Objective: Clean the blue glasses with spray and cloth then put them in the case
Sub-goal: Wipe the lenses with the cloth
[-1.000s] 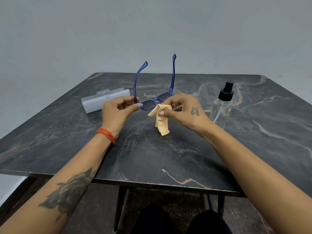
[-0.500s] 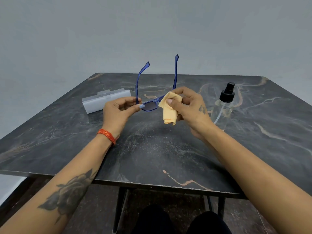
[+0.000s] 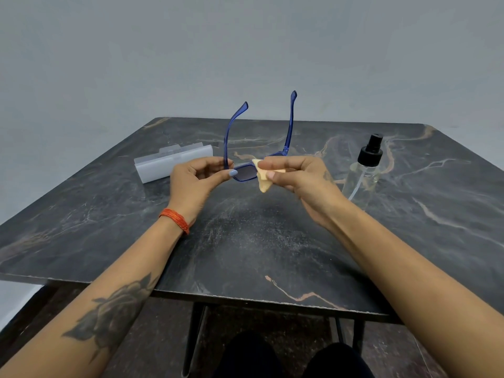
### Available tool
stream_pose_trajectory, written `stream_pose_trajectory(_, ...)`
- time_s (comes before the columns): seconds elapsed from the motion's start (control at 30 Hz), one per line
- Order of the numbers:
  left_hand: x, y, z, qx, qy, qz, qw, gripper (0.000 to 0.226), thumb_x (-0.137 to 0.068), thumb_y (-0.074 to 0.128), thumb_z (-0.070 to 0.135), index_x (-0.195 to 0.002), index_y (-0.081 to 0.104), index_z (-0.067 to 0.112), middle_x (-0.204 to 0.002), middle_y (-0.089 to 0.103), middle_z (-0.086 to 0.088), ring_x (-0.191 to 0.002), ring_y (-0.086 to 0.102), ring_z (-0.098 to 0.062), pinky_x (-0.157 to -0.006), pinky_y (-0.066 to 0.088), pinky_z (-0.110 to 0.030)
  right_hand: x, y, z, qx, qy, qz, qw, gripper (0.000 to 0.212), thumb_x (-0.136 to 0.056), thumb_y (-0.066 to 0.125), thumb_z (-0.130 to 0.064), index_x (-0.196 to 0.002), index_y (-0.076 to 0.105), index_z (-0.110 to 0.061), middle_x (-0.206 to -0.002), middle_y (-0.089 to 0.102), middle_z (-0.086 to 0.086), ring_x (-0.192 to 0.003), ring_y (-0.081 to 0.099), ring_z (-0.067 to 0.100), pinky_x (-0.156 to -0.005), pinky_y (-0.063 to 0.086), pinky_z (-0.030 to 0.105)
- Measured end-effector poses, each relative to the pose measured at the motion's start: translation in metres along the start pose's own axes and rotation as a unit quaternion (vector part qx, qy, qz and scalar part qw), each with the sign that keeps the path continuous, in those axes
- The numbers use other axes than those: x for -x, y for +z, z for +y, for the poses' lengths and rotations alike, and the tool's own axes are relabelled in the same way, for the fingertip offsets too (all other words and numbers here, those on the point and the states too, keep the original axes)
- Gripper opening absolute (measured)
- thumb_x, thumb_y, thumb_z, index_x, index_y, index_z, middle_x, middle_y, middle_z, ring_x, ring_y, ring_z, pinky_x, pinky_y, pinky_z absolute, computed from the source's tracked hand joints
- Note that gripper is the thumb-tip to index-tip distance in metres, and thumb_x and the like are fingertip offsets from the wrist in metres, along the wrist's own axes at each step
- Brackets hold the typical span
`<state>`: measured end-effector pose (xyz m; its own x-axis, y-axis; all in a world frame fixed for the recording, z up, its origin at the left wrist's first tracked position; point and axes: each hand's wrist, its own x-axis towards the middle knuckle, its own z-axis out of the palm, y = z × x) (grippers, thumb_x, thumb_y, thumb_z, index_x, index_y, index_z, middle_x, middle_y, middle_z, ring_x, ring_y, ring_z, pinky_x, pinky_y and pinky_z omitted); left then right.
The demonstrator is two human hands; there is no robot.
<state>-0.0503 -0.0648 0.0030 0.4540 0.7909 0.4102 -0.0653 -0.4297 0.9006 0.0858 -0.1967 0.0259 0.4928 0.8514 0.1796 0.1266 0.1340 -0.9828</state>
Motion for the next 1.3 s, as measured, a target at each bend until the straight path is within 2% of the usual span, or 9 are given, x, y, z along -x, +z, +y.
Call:
stream_pose_trajectory(0.2,0.001,0.000,0.001,0.000,0.005,-0.010,1.000,0.024,-0.068,0.077,0.009,-0.091,0.070,0.014,-0.088,0.070,0.003,-0.081,0.068,-0.005,-0.078,0.054,-0.018,-0.001,0.006,0.006,0.114,-0.108,0.068,0.985,0.039,-0.076,0.071,-0.002,-0.106,0.064,-0.025,-0.098,0.066,-0.003,-0.092,0.066,0.016,-0.081,0.054,0.022)
stream_pose_trajectory(0.3,0.002,0.000,0.002,-0.004,0.012,-0.015,1.000,0.024,-0.069,0.076,0.008,-0.092,0.069,0.012,-0.086,0.070,0.003,-0.078,0.067,-0.002,-0.075,0.053,-0.015,-0.003,0.012,0.008,0.196,-0.170,0.114,0.959,0.028,-0.079,0.069,-0.008,-0.104,0.069,-0.021,-0.100,0.061,-0.001,-0.096,0.060,0.013,-0.081,0.053,0.021)
stream_pose_trajectory(0.43,0.005,0.001,0.005,-0.012,0.026,-0.023,0.999,0.025,-0.069,0.076,0.007,-0.092,0.069,0.013,-0.085,0.069,0.002,-0.076,0.067,0.002,-0.072,0.051,-0.011,-0.008,0.019,0.007,0.241,-0.204,0.133,0.940,0.017,-0.079,0.068,-0.006,-0.092,0.072,-0.015,-0.098,0.052,0.000,-0.086,0.050,-0.001,-0.072,0.044,0.004)
stream_pose_trajectory(0.5,0.005,0.001,0.005,-0.018,0.032,-0.028,0.999,0.025,-0.069,0.076,0.008,-0.093,0.069,0.013,-0.085,0.069,0.002,-0.076,0.067,0.002,-0.071,0.051,-0.011,-0.014,0.022,0.009,0.268,-0.221,0.130,0.929,0.014,-0.079,0.068,-0.006,-0.090,0.072,-0.015,-0.094,0.061,-0.001,-0.084,0.054,0.001,-0.072,0.045,0.008)
stream_pose_trajectory(0.63,0.005,0.000,0.004,-0.031,0.044,-0.031,0.998,0.029,-0.067,0.077,0.011,-0.094,0.069,0.013,-0.088,0.070,0.001,-0.080,0.069,-0.005,-0.074,0.053,-0.016,-0.018,0.028,0.012,0.293,-0.239,0.116,0.918,0.013,-0.078,0.069,-0.007,-0.088,0.071,-0.016,-0.082,0.070,-0.004,-0.078,0.063,0.010,-0.069,0.055,0.031)
stream_pose_trajectory(0.77,0.005,-0.001,0.003,-0.053,0.051,-0.028,0.997,0.027,-0.066,0.078,0.012,-0.092,0.070,0.012,-0.085,0.070,0.002,-0.079,0.068,-0.006,-0.074,0.054,-0.017,-0.016,0.026,0.014,0.413,-0.252,0.138,0.864,0.014,-0.080,0.068,-0.018,-0.090,0.070,-0.027,-0.081,0.069,-0.003,-0.077,0.053,0.010,-0.063,0.043,0.026)
stream_pose_trajectory(0.93,0.008,0.001,0.002,-0.076,0.073,-0.041,0.994,0.026,-0.068,0.077,0.012,-0.092,0.070,0.017,-0.084,0.070,0.005,-0.080,0.068,-0.005,-0.075,0.054,-0.018,-0.015,0.021,0.021,0.397,-0.250,0.096,0.878,0.020,-0.078,0.069,-0.009,-0.092,0.071,-0.023,-0.082,0.072,-0.003,-0.077,0.063,0.016,-0.069,0.051,0.030)
stream_pose_trajectory(1.13,0.009,0.002,0.001,-0.088,0.086,-0.042,0.992,0.026,-0.067,0.078,0.012,-0.091,0.070,0.017,-0.085,0.071,0.003,-0.079,0.068,-0.006,-0.076,0.055,-0.020,-0.013,0.015,0.021,0.451,-0.268,0.072,0.848,0.026,-0.080,0.065,-0.008,-0.103,0.066,-0.020,-0.083,0.071,0.002,-0.076,0.063,0.017,-0.068,0.040,0.022)
stream_pose_trajectory(1.3,0.009,0.002,-0.002,-0.091,0.100,-0.044,0.990,0.027,-0.066,0.079,0.010,-0.091,0.070,0.016,-0.083,0.070,0.005,-0.077,0.068,-0.003,-0.073,0.054,-0.016,-0.016,0.020,0.024,0.444,-0.250,0.052,0.859,0.024,-0.081,0.065,-0.007,-0.102,0.069,-0.018,-0.090,0.072,0.002,-0.082,0.061,0.013,-0.073,0.038,0.018)
